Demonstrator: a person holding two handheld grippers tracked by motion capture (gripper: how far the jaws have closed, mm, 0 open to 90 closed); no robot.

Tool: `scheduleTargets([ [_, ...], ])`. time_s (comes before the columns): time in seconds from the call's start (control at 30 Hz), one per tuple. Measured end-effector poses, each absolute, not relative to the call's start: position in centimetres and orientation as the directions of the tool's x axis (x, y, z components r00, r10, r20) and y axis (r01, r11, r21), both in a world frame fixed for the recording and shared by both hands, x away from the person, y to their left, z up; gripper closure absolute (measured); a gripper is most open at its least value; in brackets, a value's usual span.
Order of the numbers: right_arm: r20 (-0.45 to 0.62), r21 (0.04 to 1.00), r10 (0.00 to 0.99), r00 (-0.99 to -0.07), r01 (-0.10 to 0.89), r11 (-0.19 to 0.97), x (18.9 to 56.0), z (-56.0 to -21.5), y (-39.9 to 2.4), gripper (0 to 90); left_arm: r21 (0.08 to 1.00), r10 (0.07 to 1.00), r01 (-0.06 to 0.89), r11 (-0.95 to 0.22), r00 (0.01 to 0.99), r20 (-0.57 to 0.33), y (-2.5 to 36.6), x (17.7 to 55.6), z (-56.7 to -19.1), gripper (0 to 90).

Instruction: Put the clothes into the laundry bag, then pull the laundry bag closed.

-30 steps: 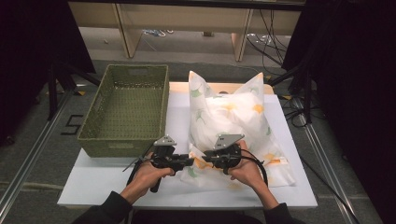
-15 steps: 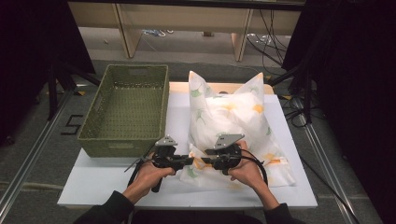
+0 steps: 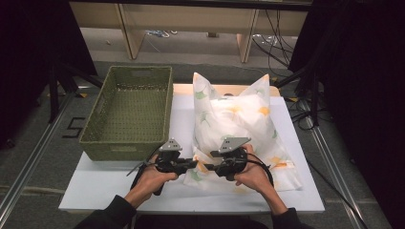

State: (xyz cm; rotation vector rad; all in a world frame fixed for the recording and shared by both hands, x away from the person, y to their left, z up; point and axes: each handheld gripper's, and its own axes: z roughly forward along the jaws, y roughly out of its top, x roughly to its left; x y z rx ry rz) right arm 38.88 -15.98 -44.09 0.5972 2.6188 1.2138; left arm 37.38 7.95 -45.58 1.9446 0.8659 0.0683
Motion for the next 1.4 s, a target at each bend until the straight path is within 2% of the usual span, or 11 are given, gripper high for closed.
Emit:
scheduleTargets([
  [0.13,-0.005,0.762,0.419,-0.908,0.268,0.589,38.9,-44.1,-16.0,44.7,0.794,0.591,0.535,-0.29,0.752,-0.29,8.0,37.3,-45.5,84.0],
  [0.37,0.02,0.765,0.411,-0.912,0.278,0.581,38.8,-44.0,-16.1,55.8,0.801,0.584,0.502,-0.326,0.773,-0.247,7.9,37.0,-45.3,84.3],
  [0.5,0.015,0.772,0.388,-0.922,0.257,0.581,38.8,-44.0,-16.1,58.5,0.803,0.582,0.49,-0.339,0.78,-0.231,7.9,36.9,-45.3,84.4],
  [0.6,0.031,0.767,0.397,-0.917,0.276,0.58,38.7,-44.0,-16.0,61.3,0.804,0.575,0.482,-0.349,0.787,-0.223,7.9,36.8,-45.3,84.4],
  [0.73,0.005,0.769,0.358,-0.934,0.233,0.595,38.7,-44.2,-15.6,66.8,0.806,0.568,0.477,-0.35,0.792,-0.223,7.8,36.8,-45.2,84.4],
  [0.93,0.004,0.761,0.346,-0.938,0.227,0.607,38.7,-44.4,-15.4,71.5,0.799,0.538,0.446,-0.403,0.822,-0.187,8.1,37.0,-45.2,83.2],
  [1.4,0.004,0.749,0.337,-0.941,0.226,0.623,38.7,-44.7,-14.9,74.0,0.787,0.532,0.451,-0.42,0.825,-0.189,8.2,36.9,-45.0,83.7],
])
